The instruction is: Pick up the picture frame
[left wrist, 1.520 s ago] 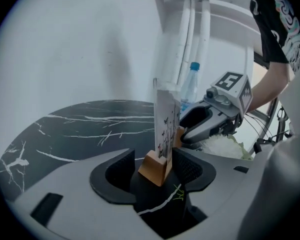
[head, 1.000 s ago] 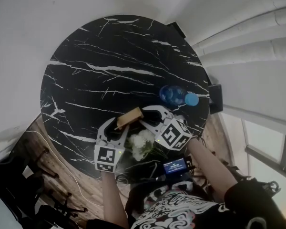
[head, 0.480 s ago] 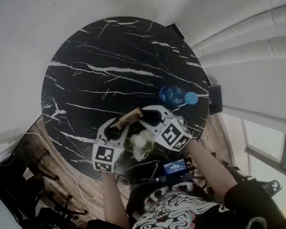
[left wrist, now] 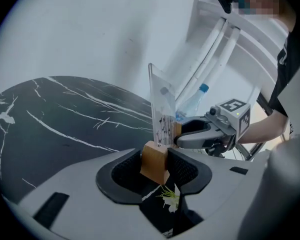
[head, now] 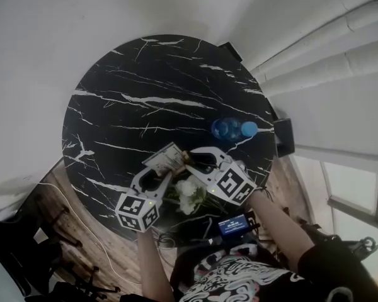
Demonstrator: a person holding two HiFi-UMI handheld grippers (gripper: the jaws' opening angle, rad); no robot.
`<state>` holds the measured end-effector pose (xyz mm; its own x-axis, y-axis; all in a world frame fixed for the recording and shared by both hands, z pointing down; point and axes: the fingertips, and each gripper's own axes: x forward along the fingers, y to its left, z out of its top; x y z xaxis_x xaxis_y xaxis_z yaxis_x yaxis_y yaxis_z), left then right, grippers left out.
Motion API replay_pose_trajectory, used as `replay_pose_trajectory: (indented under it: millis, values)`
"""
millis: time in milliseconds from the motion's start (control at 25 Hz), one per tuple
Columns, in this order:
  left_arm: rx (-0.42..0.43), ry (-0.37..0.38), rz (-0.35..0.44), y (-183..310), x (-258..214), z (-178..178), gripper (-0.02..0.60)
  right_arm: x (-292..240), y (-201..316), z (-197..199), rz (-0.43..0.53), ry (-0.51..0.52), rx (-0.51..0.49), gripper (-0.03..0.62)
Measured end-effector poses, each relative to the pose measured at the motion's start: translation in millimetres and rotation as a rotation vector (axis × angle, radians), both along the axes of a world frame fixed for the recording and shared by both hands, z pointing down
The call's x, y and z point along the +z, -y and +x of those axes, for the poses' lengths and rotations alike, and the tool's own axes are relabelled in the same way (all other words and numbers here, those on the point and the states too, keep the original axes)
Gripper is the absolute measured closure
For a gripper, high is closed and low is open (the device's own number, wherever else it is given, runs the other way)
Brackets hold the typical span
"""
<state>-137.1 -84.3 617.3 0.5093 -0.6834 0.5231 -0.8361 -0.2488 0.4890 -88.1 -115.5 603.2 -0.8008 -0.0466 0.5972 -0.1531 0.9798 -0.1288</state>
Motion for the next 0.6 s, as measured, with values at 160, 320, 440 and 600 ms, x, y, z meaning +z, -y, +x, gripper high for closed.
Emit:
replay_pose_trajectory:
  millis: [160, 320, 440, 600]
  values:
    - [-0.029, -0.064, -0.005, -3, -8, 0, 0.410, -10, -3, 2, -0.001, 0.015, 0.017, 0.484]
    - [-0.064, -0.113, 0.002, -4, -19, -1, 0.410, -18, -6, 4, 0.009, 0.027, 0.035, 0.484]
    - [-0.071, -0.135, 0.001, -8, -26, 0, 0.410, -25, -10, 6, 0.016, 0.032, 0.046, 0.484]
    - [-0.093, -0.207, -0.001, -14, -35, 2, 0.410, -35, -17, 11, 0.001, 0.047, 0.083, 0.484]
